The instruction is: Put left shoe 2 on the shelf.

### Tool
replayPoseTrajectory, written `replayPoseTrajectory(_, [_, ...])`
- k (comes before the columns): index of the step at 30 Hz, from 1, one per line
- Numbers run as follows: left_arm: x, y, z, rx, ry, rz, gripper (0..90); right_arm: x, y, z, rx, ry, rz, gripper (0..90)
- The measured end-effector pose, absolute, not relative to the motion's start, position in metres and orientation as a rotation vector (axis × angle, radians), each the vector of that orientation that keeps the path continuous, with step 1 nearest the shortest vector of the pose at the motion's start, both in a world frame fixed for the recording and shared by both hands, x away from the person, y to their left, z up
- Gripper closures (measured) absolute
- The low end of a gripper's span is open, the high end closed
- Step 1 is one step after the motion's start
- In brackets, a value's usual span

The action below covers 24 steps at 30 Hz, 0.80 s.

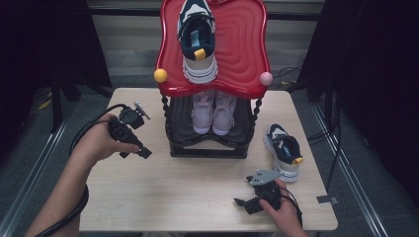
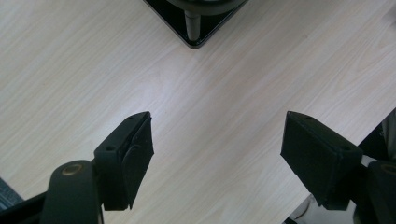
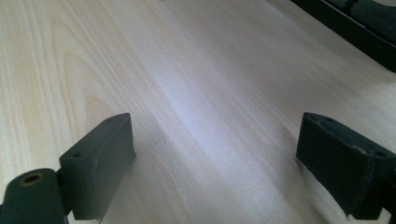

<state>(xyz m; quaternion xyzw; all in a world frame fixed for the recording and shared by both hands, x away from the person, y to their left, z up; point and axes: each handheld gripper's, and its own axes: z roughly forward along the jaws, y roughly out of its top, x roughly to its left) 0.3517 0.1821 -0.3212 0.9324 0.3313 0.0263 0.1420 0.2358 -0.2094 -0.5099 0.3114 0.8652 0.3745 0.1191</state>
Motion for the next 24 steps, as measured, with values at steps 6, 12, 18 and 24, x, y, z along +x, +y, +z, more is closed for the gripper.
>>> replayPoseTrajectory(6, [0.35, 0.181, -0.341, 2.686, 0.963, 0.04, 24.8, 0.236, -0.209, -0.51, 0.912, 2.53, 1.095, 10.7])
replayPoseTrajectory(12, [0.347, 0.179, -0.359, 2.675, 0.963, 0.041, 24.8, 0.236, -0.209, -0.51, 0.912, 2.529, 1.095, 10.7])
replayPoseTrajectory(18, [0.344, 0.177, -0.379, 2.676, 0.956, 0.021, 24.8, 0.236, -0.209, -0.51, 0.914, 2.531, 1.094, 10.7])
replayPoseTrajectory(24, [0.341, 0.174, -0.399, 2.663, 0.945, 0.0, 24.8, 0.236, -0.209, -0.51, 0.911, 2.533, 1.092, 10.7])
